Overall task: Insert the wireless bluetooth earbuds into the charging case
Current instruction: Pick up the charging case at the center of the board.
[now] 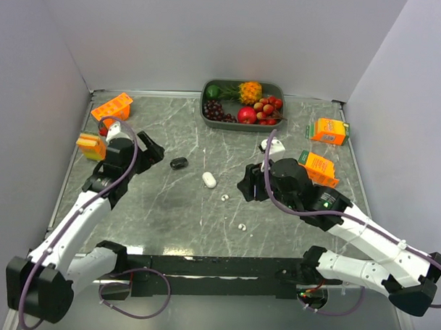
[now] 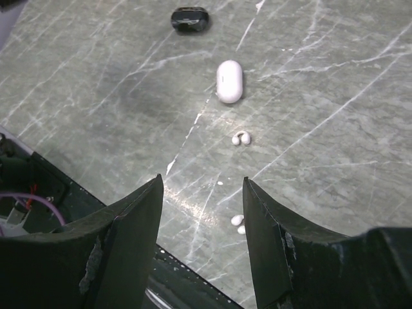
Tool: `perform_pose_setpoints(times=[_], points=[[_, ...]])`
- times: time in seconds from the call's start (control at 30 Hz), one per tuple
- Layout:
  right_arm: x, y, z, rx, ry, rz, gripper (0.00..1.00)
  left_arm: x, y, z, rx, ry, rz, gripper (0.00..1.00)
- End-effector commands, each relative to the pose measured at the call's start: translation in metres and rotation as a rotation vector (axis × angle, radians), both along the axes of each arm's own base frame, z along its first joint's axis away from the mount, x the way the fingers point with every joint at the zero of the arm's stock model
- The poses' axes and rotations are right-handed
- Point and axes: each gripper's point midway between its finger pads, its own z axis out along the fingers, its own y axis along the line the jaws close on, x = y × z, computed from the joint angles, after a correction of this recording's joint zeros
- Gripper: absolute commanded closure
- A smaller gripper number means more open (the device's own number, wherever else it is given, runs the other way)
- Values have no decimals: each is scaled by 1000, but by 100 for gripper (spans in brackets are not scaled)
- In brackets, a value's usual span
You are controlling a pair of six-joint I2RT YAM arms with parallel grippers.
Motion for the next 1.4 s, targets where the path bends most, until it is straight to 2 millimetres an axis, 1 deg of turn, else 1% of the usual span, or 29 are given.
perform_pose_setpoints(times=[0.0,0.03,0.13,0.23,0.3,0.37,0.4,0.43,0.5,0.53,0.57,0.6,0.63,0.67,0.7,0.77,0.8,0.9,0.97,1.0,1.07,1.1,1.13,1.17,1.2,1.23,1.27,1.33,1.37], points=[[13,-3,8,8,-48,-53,40,2,2,-22,-138,107,141,4],[14,-5,5,-1,-47,-62,40,1,0,-26,-141,139,139,4],[13,-7,1,-5,-49,-68,40,-1,-8,-32,-144,163,87,4],[13,-9,-3,-6,-47,-75,40,-4,-12,-29,-158,139,56,4],[12,-9,-4,-4,-50,-75,40,-7,-14,-24,-165,111,34,4],[15,-10,-8,-10,-61,-82,39,-9,-16,-25,-166,95,12,4],[16,-9,-12,-16,-64,-78,39,-10,-17,-25,-169,89,3,4],[17,-8,-24,-47,-60,-62,38,-12,-20,-29,-174,98,-13,4],[19,-1,-32,-59,-50,-43,38,-14,-25,-29,-162,89,-63,4],[22,4,-43,-91,-22,-38,38,-20,-39,-29,-173,88,-152,4],[24,7,-46,-106,-4,-38,39,-28,-54,-26,-130,58,-270,4],[23,6,-52,-136,27,-42,40,-30,-68,-13,-125,-11,-352,4],[29,13,-53,-145,46,-51,41,-34,-77,-12,-107,-34,-385,4],[31,16,-54,-148,54,-56,41,-45,-100,-8,-93,-56,-452,4],[33,19,-53,-142,57,-57,42,-44,-110,-9,-76,-50,-463,4],[36,29,-48,-112,50,-41,42,-43,-125,-17,-40,-7,-462,4],[37,31,-46,-103,47,-36,42,-36,-133,-28,-24,46,-462,4],[40,33,-45,-97,25,-41,41,-32,-140,-59,-11,164,-451,4],[44,32,-51,-119,28,-47,41,-32,-148,-61,-23,150,-493,4],[45,32,-53,-128,32,-50,41,-35,-152,-64,-30,149,-522,4],[48,33,-55,-131,37,-58,40,-33,-151,-65,-8,139,-527,4],[48,33,-61,-128,45,-61,39,-26,-147,-69,22,157,-495,4],[50,34,-61,-109,38,-67,38,-30,-139,-79,66,214,-479,4],[55,39,-58,-75,19,-67,36,-31,-138,-83,78,236,-478,4],[57,41,-66,-69,32,-65,34,-25,-130,-81,107,226,-434,4],[61,44,-68,-60,39,-68,31,-27,-127,-79,105,222,-417,4],[64,49,-70,-46,59,-53,27,-31,-119,-74,101,207,-385,4],[72,63,-78,-67,97,-13,25,-31,-104,-68,95,191,-297,4],[72,68,-83,-90,113,10,24,-38,-97,-66,88,189,-278,4]])
